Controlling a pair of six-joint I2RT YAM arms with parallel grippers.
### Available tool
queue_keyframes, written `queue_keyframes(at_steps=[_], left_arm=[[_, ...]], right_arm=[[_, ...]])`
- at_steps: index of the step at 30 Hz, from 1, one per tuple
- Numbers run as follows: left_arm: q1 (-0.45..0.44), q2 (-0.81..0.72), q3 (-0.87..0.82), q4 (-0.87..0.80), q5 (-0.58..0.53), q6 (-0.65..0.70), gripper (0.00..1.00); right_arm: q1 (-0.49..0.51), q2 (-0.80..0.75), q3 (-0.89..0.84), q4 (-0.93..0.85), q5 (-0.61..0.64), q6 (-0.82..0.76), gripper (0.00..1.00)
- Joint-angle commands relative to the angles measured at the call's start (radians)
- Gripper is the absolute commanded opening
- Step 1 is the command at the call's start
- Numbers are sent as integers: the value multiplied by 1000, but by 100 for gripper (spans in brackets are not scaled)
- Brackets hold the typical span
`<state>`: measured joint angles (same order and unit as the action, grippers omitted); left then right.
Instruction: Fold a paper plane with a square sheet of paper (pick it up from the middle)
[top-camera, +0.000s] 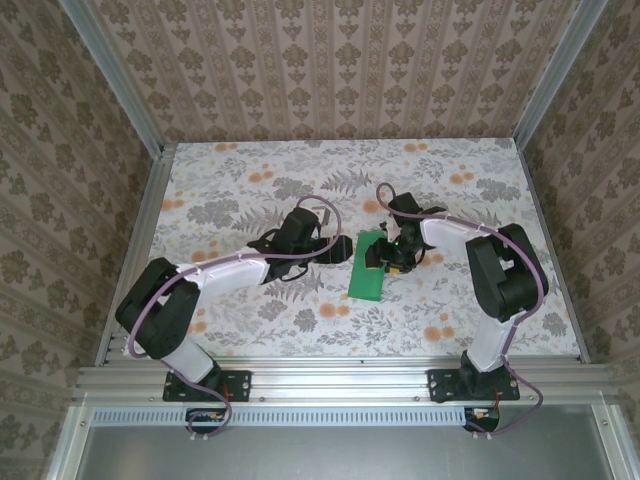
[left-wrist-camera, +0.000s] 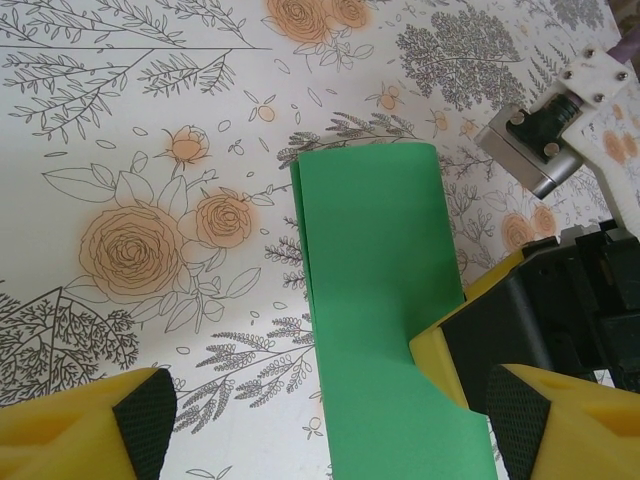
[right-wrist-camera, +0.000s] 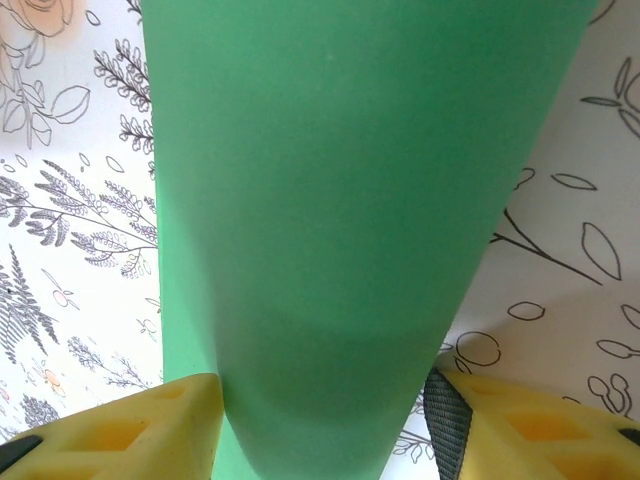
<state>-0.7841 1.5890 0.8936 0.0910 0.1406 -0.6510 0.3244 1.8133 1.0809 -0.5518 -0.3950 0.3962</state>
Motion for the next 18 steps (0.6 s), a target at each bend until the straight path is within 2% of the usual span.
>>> queue_keyframes(at_steps=[1, 18], left_arm=[[7, 22, 43, -29, 24, 17, 83], [7, 40, 58, -39, 34, 17, 80]], right_arm=[[2, 35, 22, -52, 46, 13, 59], [7, 78, 30, -105, 122, -37, 56]])
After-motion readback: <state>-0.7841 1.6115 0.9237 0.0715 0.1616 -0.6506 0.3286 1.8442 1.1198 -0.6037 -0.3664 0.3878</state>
